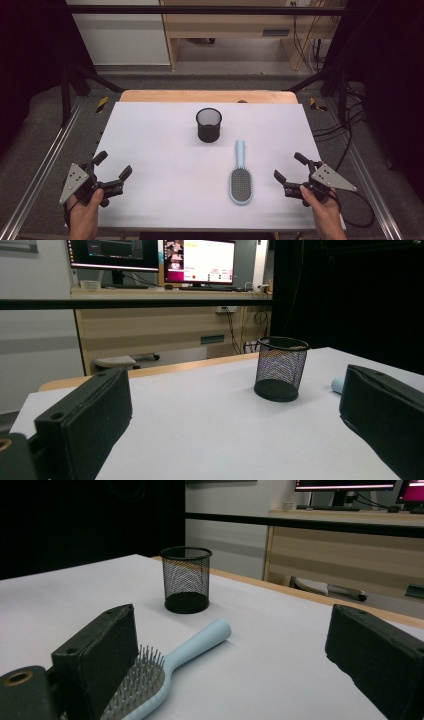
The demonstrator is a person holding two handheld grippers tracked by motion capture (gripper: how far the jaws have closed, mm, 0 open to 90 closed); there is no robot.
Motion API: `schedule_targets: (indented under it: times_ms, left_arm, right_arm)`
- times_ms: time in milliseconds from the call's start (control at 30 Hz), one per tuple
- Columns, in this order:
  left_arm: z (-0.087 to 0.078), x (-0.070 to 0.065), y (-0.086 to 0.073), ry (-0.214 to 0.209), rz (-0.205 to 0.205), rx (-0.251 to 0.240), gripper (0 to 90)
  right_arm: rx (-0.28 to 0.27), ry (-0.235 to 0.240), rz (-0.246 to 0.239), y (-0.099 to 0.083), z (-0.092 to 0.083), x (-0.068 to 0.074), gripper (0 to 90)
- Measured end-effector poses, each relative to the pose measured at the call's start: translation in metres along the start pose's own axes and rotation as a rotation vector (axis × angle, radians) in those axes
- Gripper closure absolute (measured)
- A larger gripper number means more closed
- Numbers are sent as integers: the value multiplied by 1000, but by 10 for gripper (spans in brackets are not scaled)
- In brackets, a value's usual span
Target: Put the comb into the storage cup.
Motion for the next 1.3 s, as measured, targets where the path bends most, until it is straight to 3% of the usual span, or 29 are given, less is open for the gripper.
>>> schedule_targets:
  times_ms: [267, 500, 567, 633, 800, 900, 1133, 1300]
  left_arm:
    - [2, 0, -1, 2, -8, 7, 5]
    - [0, 1, 1, 2, -5, -3, 4]
    - [-2, 2, 1, 10, -12, -6, 4]
    - [-3, 3, 1, 15, -15, -6, 4]
    - [0, 3, -2, 14, -23, 4, 4]
    - [0, 2, -2, 15, -22, 6, 6]
    - [-2, 1, 0, 24, -3, -15, 5]
    - [-5, 4, 1, 40, -19, -23, 6]
  right_arm:
    - [29, 4, -9, -2, 3, 4, 57]
    - [69, -2, 12, -4, 7, 5, 60]
    - [95, -11, 32, -6, 10, 8, 65]
    - [96, -7, 89, -6, 14, 11, 65]
    - [147, -22, 101, -5, 24, 17, 65]
    - [171, -4, 116, -6, 30, 22, 65]
    - [230, -5, 79, 2, 41, 27, 73]
    - [244, 8, 62, 8, 47, 29, 77]
Point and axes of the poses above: each handheld gripper's, and its own axes: z roughly forward along the jaws, y roughly out of its top, x roughly to its left, the point moved 2 cm from there along z, roughly forward along the jaws, and after that the axes turned 2 degrees about -x, right-handed, at the moved point
